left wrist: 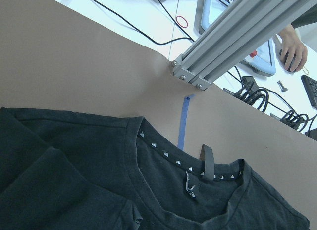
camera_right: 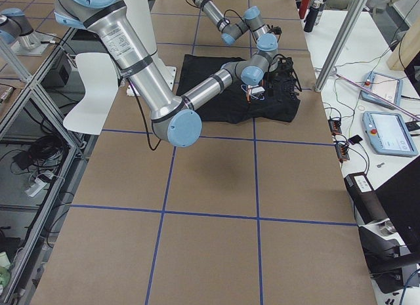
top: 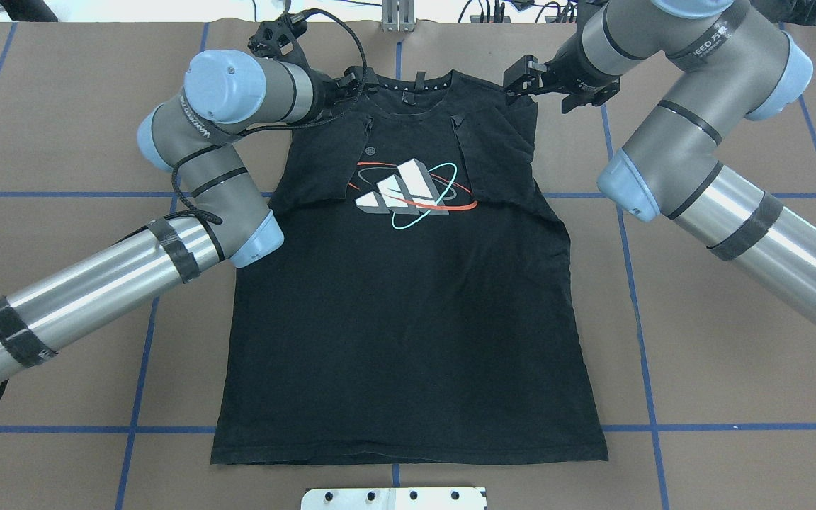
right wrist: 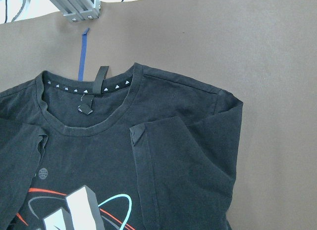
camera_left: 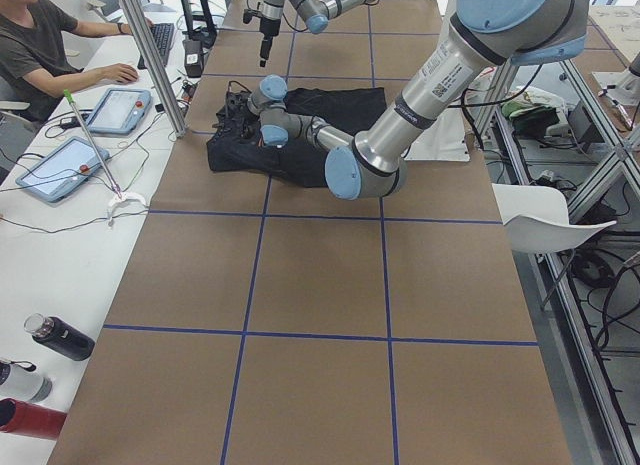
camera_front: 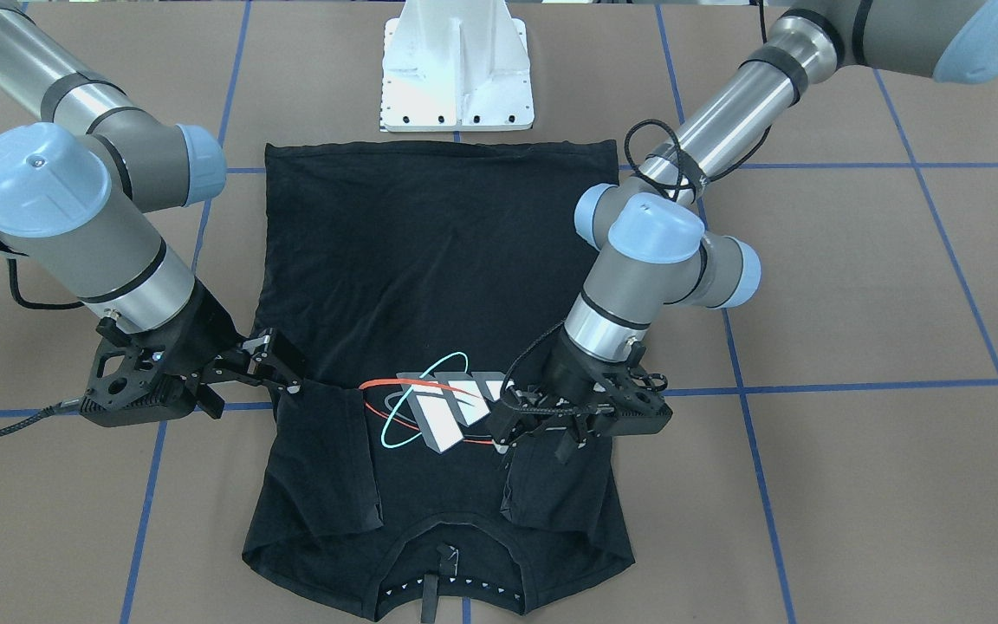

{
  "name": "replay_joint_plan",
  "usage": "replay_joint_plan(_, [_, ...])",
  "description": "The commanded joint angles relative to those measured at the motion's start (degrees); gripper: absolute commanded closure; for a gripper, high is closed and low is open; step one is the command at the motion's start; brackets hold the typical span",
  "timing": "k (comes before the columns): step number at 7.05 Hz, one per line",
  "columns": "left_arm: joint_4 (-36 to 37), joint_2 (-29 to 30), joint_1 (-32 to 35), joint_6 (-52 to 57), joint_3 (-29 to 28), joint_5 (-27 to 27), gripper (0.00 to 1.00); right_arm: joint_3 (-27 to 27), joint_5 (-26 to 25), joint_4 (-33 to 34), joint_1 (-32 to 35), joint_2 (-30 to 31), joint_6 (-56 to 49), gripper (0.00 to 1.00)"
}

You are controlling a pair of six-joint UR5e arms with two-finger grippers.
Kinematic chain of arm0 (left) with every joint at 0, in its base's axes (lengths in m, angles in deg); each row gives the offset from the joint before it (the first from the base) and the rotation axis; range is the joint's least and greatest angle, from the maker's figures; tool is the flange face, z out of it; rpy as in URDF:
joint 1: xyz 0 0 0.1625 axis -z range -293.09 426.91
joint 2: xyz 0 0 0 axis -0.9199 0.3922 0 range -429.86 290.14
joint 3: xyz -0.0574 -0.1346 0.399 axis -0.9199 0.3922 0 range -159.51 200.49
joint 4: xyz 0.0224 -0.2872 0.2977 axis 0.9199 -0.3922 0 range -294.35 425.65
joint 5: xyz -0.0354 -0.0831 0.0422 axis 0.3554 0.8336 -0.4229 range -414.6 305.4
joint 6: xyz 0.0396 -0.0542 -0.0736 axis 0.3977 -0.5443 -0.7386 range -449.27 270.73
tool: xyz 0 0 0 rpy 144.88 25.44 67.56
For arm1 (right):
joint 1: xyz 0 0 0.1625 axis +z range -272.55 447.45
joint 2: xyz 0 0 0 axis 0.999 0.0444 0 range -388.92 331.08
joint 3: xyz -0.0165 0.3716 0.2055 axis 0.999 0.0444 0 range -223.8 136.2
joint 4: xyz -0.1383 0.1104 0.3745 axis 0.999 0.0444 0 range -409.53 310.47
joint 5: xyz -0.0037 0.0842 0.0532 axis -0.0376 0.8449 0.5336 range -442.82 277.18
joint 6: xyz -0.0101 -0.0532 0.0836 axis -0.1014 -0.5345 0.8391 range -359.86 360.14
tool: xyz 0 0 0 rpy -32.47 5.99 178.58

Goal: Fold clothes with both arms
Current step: 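Fold the grasped sleeve inward over the shirt body with the left gripper, then release the sleeves and draw both grippers outward away from the shirt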

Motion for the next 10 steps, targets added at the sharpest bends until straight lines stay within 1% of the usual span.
replay_joint_plan(1, [0.3,-7.9,1.0,0.3,9.2,4.9,0.00,0.0,2.1,0.2,0.1,0.2,0.2,0.00])
replay_joint_plan(2, [3.2,-11.0,1.0,0.4,14.5,7.3,0.00,-0.6,3.5,0.3,0.2,1.0,0.3,0.00])
replay_joint_plan(3, [6.6,-15.3,1.1,0.5,21.6,8.8,0.00,-2.3,4.8,0.5,0.2,2.7,0.3,0.00])
replay_joint_plan(4, [8.6,-21.0,1.2,0.7,28.9,10.0,0.00,-5.5,7.3,2.4,0.4,5.3,0.3,0.00])
replay_joint_plan(5, [10.8,-23.8,3.1,3.0,33.7,14.5,0.00,-9.6,8.9,6.4,0.8,7.2,0.3,0.00])
replay_joint_plan(6, [13.4,-27.4,3.6,5.1,38.1,16.3,0.00,-13.3,10.6,10.1,0.8,8.9,0.3,0.00])
replay_joint_plan(7, [13.9,-30.3,3.6,6.1,40.1,17.4,0.00,-17.2,11.9,13.2,0.9,11.1,0.3,0.00])
replay_joint_plan(8, [13.8,-34.2,3.6,7.4,43.1,18.7,0.00,-20.6,12.6,14.8,0.9,14.0,0.3,0.00])
replay_joint_plan(9, [13.6,-38.5,3.6,7.7,46.7,19.0,0.00,-23.1,13.3,14.9,0.9,16.9,0.3,0.00])
replay_joint_plan(10, [13.1,-41.2,3.6,8.6,48.6,20.1,0.00,-25.9,13.5,14.9,0.9,20.6,0.3,0.00])
